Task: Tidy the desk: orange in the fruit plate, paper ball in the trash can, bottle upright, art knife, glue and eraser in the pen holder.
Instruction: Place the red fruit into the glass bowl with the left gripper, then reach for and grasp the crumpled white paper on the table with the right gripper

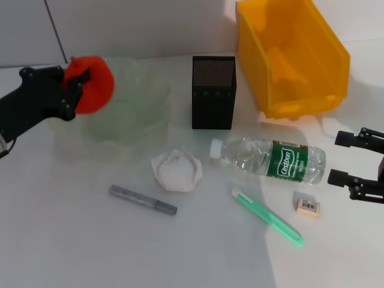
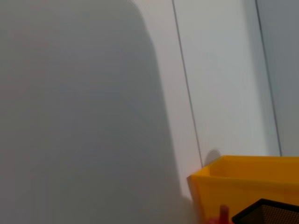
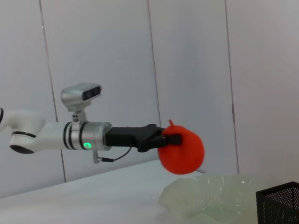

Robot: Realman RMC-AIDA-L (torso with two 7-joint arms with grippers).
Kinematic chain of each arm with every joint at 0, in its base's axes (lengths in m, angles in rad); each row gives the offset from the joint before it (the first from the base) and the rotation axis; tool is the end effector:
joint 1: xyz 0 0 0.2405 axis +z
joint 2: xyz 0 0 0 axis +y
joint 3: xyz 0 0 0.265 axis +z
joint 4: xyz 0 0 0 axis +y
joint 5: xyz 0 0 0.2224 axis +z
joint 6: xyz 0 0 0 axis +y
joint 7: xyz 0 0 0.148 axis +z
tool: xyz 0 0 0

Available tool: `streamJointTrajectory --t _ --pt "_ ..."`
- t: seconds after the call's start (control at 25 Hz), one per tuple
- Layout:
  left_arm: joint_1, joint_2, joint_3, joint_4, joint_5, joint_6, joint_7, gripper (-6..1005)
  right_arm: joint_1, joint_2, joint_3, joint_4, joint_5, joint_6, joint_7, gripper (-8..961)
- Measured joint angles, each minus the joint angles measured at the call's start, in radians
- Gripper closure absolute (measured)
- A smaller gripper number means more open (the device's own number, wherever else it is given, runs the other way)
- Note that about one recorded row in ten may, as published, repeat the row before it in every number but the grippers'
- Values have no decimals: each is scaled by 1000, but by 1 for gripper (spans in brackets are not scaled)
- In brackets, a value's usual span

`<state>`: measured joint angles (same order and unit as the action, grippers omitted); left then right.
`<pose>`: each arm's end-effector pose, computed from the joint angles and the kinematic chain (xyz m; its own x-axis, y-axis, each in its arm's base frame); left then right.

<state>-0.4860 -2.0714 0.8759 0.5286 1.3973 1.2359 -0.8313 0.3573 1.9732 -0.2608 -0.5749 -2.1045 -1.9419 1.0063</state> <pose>-0.2779 0.3834 0.0025 0.8123 -0.0677 0.5793 0.3689 -0.7096 -0.6002 0.3407 0.2587 0.0674 0.7500 -0.1072 -0.6527 -0.3757 -0.8812 -0.2869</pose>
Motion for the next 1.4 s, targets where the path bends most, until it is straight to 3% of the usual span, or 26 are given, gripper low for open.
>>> streamJointTrajectory --t 0.24,0.56,0.96,1.2,1.4 --pt "-86 -4 8 -45 -6 -249 3 932 4 4 -8 2 0 -2 5 189" --pt "-114 -8 18 -71 -25 -303 -9 915 15 8 -3 -4 -1 0 42 190" --pt "-103 -7 45 -68 -36 -292 -13 564 64 16 -32 -51 -10 21 101 190" --pt "-95 -7 55 -68 -36 -276 -17 264 74 43 -50 -126 -10 21 137 190" --pt "-7 -2 60 -37 -41 -99 -16 202 101 50 -74 -210 -9 28 262 190"
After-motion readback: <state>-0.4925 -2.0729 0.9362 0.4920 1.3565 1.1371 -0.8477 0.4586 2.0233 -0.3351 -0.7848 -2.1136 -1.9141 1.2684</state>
